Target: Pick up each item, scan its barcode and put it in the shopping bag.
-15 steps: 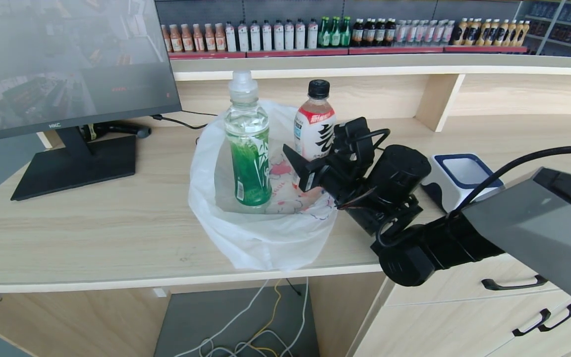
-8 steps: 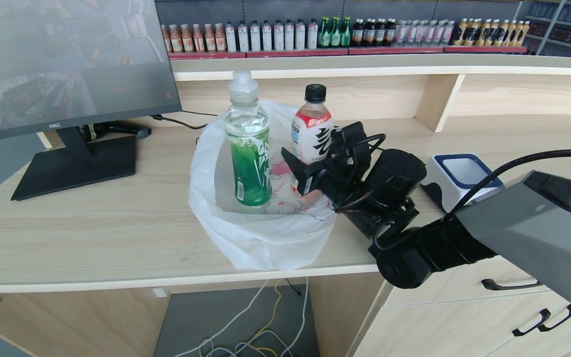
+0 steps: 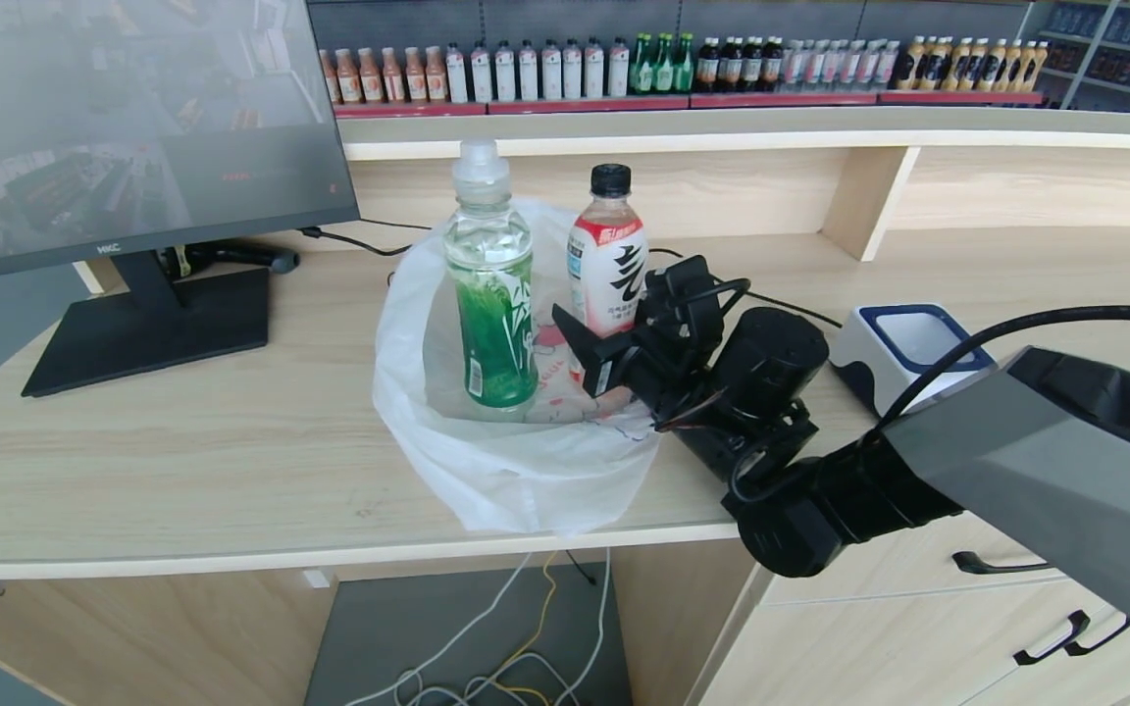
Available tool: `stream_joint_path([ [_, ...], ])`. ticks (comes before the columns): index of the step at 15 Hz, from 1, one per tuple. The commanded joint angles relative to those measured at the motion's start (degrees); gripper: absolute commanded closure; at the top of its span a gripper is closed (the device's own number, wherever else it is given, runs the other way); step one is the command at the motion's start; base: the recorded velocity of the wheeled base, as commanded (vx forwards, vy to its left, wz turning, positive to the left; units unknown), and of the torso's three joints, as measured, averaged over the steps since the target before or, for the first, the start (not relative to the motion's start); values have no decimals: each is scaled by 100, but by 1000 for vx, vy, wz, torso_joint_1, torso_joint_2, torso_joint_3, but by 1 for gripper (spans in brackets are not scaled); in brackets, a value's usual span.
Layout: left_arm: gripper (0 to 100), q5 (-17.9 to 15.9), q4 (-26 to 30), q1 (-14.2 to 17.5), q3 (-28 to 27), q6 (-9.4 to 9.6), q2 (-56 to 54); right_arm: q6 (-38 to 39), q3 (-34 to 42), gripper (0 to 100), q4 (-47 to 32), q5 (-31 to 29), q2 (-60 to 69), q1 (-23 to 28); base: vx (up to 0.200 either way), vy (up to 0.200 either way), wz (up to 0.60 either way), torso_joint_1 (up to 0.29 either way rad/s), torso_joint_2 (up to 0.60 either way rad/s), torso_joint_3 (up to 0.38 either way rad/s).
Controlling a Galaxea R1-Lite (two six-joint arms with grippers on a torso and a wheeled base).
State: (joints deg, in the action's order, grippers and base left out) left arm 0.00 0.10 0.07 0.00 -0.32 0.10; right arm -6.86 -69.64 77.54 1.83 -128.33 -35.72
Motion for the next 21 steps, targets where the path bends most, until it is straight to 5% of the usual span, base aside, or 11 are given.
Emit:
stream_joint_path([
  [1, 0, 0, -1, 1, 0, -3, -1, -8, 4, 100, -20, 2, -17, -40, 0, 0, 0, 0, 0, 0],
  [8, 0, 0, -1, 1, 0, -12, -1, -26, 30, 100, 41, -16, 54, -84, 0, 0, 0, 0, 0, 0],
  [9, 0, 0, -1, 1, 0, -12, -1, -52, 30, 0, 59, -16, 71, -93, 0, 0, 0, 0, 0, 0],
  [21, 0, 0, -1, 1, 0, -3, -1, -105, 425, 0, 999, -16, 133, -111, 0, 0, 0, 0, 0, 0],
])
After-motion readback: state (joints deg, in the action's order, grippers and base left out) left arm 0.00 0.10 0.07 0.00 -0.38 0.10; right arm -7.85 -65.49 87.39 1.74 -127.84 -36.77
